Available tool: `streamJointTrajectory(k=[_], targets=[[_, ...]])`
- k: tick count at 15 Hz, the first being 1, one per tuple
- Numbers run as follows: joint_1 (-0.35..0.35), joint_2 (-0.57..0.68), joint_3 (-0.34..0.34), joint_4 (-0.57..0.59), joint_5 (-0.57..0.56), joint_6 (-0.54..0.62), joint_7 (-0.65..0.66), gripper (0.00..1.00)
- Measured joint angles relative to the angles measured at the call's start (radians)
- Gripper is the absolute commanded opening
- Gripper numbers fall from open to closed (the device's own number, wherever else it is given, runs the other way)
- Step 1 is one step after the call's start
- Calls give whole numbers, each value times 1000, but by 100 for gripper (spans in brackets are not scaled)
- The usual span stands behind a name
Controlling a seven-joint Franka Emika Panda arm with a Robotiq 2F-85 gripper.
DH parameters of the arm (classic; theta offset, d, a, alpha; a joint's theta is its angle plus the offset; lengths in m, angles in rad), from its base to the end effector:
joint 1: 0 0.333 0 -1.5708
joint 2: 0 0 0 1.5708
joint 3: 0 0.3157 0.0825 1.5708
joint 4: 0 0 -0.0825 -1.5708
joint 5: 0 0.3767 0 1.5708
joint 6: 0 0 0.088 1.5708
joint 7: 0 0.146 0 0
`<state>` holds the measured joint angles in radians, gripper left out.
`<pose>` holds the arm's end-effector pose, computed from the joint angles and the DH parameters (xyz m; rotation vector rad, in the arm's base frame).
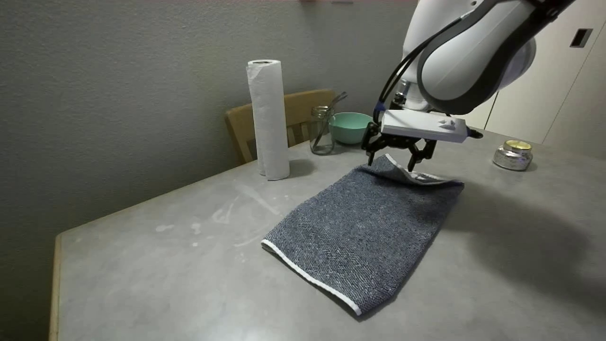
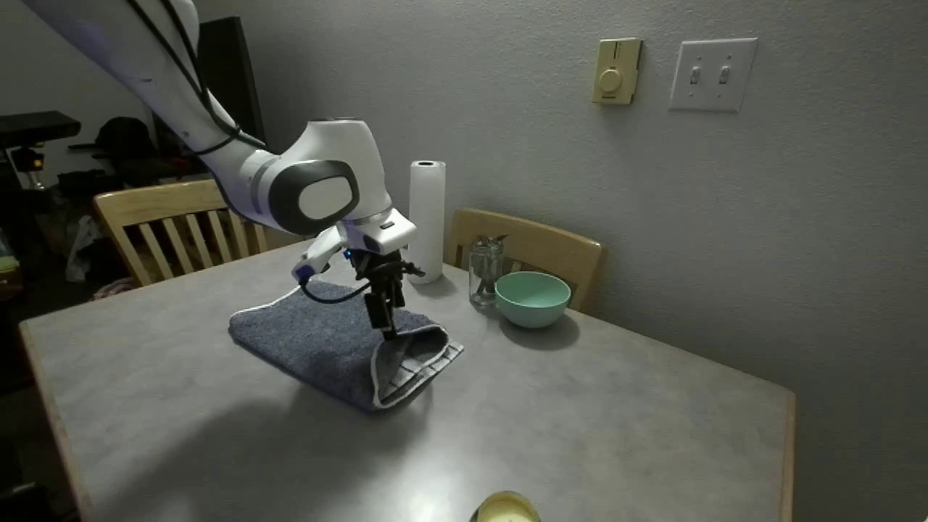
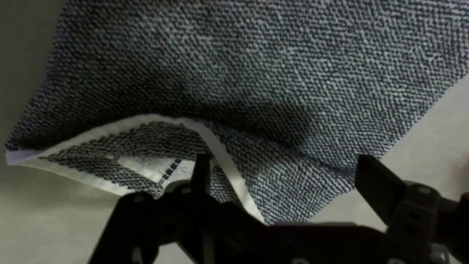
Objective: Unfold the towel
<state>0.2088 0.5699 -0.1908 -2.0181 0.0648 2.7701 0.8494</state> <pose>0.6227 0.0095 0.1558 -2.8307 1.2813 -0.3205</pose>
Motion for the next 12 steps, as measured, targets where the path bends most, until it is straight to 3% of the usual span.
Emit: streamJointTrajectory(k=[8,9,12], targets=[[-4,26,15,0,9,0,0,98],[-4,26,14,1,9,0,0,75],[-4,26,13,3,9,0,0,65]])
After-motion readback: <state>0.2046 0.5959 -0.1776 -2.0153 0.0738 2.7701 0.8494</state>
